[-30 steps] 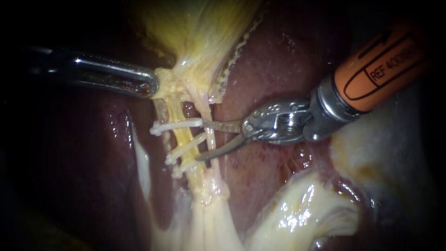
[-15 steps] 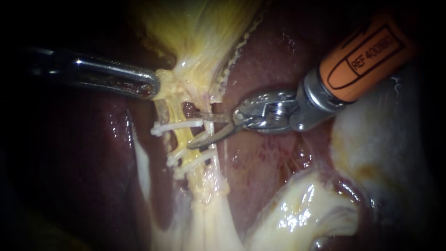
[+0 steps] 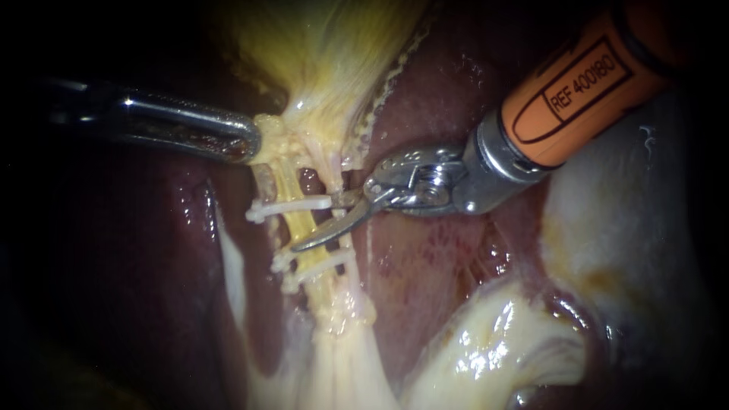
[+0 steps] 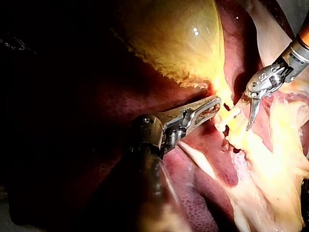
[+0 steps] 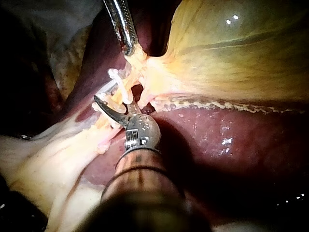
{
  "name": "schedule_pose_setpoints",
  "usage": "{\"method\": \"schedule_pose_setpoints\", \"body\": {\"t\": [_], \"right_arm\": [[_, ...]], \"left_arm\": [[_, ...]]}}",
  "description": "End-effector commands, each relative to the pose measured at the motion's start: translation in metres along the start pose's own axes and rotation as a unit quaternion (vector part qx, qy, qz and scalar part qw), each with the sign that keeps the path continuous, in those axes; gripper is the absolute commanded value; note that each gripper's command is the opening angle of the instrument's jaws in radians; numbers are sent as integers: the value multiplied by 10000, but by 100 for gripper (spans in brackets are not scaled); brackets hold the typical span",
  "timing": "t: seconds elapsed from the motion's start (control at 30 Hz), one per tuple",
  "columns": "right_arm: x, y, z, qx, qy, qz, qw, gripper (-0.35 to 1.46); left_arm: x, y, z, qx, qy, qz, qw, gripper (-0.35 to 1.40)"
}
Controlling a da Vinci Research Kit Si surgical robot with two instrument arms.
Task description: Go to the cutting position left tube
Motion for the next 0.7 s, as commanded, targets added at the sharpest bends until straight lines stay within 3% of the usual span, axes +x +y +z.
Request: {"method": "schedule_pose_setpoints", "body": {"t": [0.03, 0.4, 0.7], "right_arm": [[1, -2, 0, 72, 26, -8, 10000, 130], [14, -4, 16, 443, 437, 65, 9980, 119], [21, 5, 30, 448, 505, 215, 9975, 118]], "left_arm": [[0, 0, 0, -1, 0, -1, 10000, -35], [0, 0, 0, -1, 0, 0, 10000, -35], [0, 0, 0, -3, -1, -1, 10000, -35]]}}
